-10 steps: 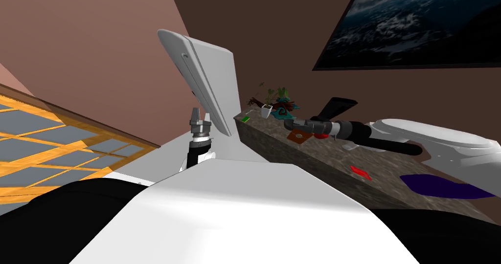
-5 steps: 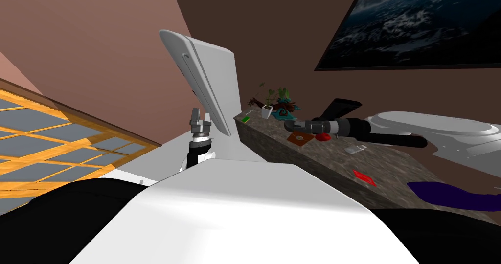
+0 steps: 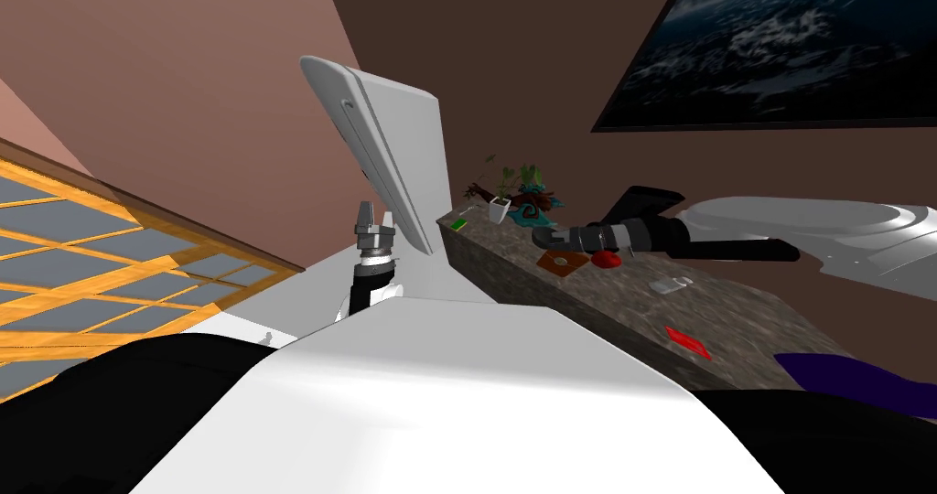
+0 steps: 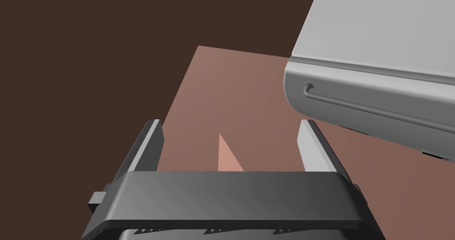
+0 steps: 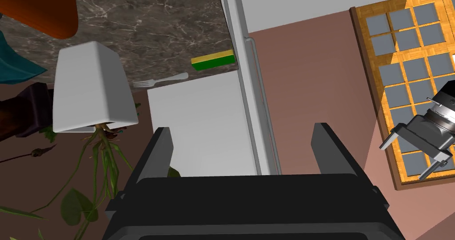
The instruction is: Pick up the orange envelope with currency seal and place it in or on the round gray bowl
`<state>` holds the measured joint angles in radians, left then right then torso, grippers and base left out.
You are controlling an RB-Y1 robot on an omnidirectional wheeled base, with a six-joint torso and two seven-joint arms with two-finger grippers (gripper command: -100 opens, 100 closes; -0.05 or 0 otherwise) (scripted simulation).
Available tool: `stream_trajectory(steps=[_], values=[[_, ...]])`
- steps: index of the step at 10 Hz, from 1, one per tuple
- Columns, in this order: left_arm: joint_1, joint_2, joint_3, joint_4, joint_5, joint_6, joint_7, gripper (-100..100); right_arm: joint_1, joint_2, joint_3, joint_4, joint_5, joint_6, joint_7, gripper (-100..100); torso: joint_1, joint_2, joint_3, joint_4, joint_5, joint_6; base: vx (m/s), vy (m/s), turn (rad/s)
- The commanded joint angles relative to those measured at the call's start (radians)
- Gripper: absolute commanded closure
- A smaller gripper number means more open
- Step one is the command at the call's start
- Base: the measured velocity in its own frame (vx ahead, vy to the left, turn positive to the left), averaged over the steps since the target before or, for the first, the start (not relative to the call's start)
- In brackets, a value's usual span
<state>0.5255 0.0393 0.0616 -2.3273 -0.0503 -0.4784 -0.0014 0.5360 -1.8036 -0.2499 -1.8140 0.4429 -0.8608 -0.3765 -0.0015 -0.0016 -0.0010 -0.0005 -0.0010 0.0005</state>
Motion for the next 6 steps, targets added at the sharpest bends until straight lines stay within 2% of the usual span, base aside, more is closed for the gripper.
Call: stream_trajectory(steps=[1,4,5,6], values=[[0.0,0.0,0.0,0.0,0.0,0.0,0.0,0,0.02,-0.05,0.002,0.01,0.025,0.001,-0.007,-100,0.0,0.0,0.0,0.0,0.0,0.0,0.026,-0.038,0.043],[0.0,0.0,0.0,0.0,0.0,0.0,0.0,0,0.031,-0.11,0.014,0.018,0.042,0.005,-0.007,-100,0.0,-0.001,0.0,0.0,0.0,0.0,0.025,-0.034,0.027],[0.0,0.0,0.0,0.0,0.0,0.0,0.0,0,0.042,-0.149,0.028,0.026,0.057,0.01,-0.007,-100,0.0,0.0,0.0,0.0,0.0,0.0,0.025,-0.036,0.044],[0.0,0.0,0.0,0.0,0.0,0.0,0.0,0,0.042,-0.153,0.028,0.026,0.057,0.01,-0.007,-100,0.0,0.0,0.0,0.0,0.0,0.0,0.02,-0.034,0.018]])
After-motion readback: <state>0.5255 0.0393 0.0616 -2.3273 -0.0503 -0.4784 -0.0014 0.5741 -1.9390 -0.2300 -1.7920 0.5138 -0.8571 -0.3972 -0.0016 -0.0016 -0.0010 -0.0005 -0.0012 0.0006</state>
